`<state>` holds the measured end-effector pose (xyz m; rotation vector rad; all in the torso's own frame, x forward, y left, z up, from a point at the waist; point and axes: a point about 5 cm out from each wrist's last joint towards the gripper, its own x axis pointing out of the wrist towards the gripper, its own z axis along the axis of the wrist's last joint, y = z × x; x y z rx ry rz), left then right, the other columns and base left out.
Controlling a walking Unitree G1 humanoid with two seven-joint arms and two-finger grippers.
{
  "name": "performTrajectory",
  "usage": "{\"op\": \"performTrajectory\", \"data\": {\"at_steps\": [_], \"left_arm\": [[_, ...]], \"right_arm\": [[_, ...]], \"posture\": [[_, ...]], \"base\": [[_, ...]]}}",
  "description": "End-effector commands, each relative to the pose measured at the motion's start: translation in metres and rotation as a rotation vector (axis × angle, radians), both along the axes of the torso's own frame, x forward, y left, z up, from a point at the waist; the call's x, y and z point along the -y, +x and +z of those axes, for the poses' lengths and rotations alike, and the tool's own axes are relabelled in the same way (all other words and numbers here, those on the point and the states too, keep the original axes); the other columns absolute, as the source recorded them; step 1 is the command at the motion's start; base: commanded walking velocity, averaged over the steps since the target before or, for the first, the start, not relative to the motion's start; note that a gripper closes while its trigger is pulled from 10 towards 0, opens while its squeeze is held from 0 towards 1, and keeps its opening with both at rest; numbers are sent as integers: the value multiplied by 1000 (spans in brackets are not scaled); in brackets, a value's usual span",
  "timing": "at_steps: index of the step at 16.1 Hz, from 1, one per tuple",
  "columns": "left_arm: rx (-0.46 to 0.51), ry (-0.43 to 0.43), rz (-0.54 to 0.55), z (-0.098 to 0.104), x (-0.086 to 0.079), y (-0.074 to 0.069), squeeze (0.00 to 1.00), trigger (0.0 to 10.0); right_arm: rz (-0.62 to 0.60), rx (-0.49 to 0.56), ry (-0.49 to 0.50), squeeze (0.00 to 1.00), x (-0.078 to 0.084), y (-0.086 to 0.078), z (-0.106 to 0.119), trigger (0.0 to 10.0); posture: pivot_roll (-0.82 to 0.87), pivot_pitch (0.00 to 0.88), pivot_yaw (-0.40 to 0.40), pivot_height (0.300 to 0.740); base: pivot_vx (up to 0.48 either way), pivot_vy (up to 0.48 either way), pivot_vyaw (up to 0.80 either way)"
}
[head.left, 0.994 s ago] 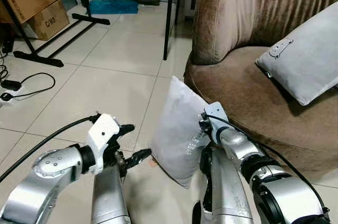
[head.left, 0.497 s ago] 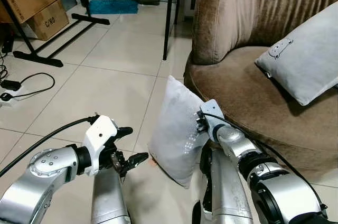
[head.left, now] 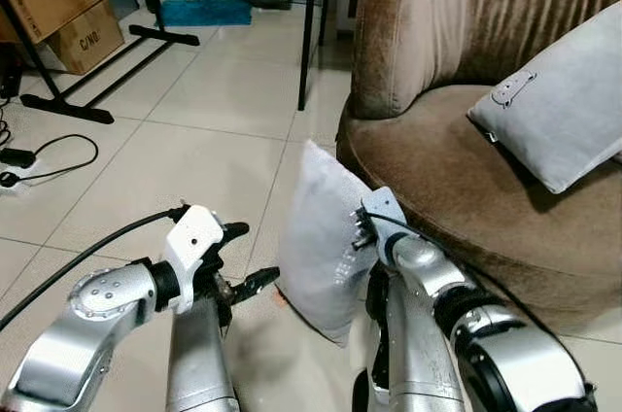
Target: Move the pillow to the sofa from floor
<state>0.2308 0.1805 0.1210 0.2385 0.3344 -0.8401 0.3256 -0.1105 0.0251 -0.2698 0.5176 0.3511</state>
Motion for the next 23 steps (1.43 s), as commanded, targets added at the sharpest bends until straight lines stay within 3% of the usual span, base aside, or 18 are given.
{"op": "performTrajectory", "data": {"at_steps": [1, 4, 5, 6, 7, 8, 9, 12, 16, 19, 23], "left_arm": [[42, 28, 25, 1, -1, 6, 0, 10000], [128, 51, 119, 5, -3, 13, 0, 10000], [144, 64, 149, 6, -4, 14, 0, 10000], [175, 76, 184, 9, -7, 15, 0, 10000], [213, 75, 218, 13, -9, 17, 0, 10000], [228, 99, 305, 13, -15, 22, 0, 10000], [258, 115, 345, 12, -18, 26, 0, 10000], [324, 66, 377, 22, -8, 29, 0, 10000], [367, 57, 425, 31, -8, 36, 0, 10000], [388, 56, 460, 34, -8, 39, 0, 10000], [400, 68, 458, 35, -7, 38, 0, 10000]], "right_arm": [[-17, 54, 75, 0, -2, 4, 8, 0], [-116, 285, 350, 0, 2, 13, 49, 0], [-138, 399, 475, 0, 3, 8, 74, 9176], [-107, 479, 534, 0, 2, -3, 97, 10000], [-125, 528, 496, 0, 6, -11, 109, 10000], [-204, 577, 576, 0, 11, -16, 123, 10000], [-240, 616, 588, 0, 15, -19, 134, 10000], [-268, 700, 604, 0, 23, -31, 171, 10000], [-278, 770, 569, 0, 34, -30, 202, 10000], [-298, 781, 557, 0, 39, -29, 210, 10000], [-314, 698, 565, 0, 33, -34, 196, 10000]], "posture": [[-23, 0, -40, 427], [-18, 0, -54, 427], [-23, 0, -54, 427], [-33, 0, -46, 427], [-40, 0, -42, 427], [-49, 0, -35, 436], [-61, 0, -29, 446], [-75, 0, -23, 475], [-69, 0, -32, 515], [-62, 0, -39, 540], [-60, 0, -42, 585]], "base": [[0, 0, 0], [0, 0, 0], [0, 0, 0], [0, 0, 0], [0, 0, 0], [0, 0, 0], [0, 0, 0], [0, 0, 0], [0, 0, 0], [0, 0, 0], [0, 0, 0]]}}
